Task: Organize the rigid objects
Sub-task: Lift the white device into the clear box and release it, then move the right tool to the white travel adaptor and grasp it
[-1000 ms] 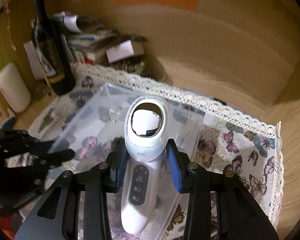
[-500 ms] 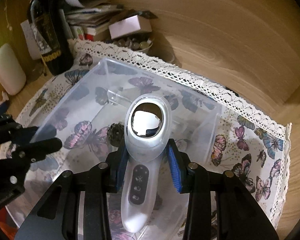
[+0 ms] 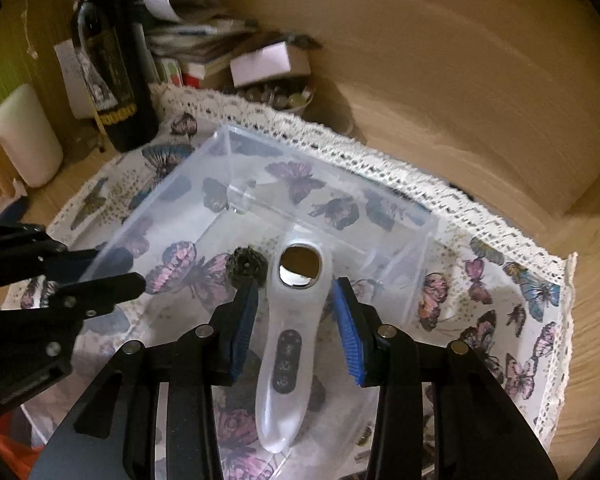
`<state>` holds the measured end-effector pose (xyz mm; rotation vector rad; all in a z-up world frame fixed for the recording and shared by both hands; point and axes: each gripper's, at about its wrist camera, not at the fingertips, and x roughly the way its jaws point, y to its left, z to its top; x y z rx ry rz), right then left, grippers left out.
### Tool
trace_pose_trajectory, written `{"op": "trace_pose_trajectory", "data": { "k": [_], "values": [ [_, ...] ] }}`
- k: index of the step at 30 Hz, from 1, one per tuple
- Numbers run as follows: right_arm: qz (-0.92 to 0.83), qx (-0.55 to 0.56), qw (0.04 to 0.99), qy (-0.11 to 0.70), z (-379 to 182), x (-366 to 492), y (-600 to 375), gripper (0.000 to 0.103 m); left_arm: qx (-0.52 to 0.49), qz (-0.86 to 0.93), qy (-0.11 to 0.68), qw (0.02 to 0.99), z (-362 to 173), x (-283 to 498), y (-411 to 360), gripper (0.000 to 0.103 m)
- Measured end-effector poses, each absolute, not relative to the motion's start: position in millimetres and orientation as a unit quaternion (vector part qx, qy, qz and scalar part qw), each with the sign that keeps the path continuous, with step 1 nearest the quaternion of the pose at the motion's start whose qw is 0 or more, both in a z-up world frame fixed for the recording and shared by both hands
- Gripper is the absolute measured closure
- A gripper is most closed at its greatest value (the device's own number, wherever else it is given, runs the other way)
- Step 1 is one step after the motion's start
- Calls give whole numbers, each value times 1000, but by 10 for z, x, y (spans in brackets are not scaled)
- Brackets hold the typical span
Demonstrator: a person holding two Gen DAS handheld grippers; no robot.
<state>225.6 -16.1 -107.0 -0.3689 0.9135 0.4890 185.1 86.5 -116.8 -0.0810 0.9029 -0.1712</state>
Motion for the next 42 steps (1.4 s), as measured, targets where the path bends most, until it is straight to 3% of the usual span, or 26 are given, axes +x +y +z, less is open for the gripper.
{"op": "trace_pose_trajectory", "data": {
  "k": [2,15,26,42],
  "values": [
    [225,-168,862,422,-968,2216,-232,61,-39,-83,436,896,-1169,1851,865,89],
    [121,-112,907,387,-534,2075,-1176,57,-37,-82,435,896,-1175,1846,877,89],
    [57,-54,901,426,-1015,1765,-1781,54,-36,-79,437,895,-1171,1854,877,89],
    [52,-5,876,479,-1556,1501,-1921,54,-38,-75,440,894,-1192,1856,866,89]
  ]
}}
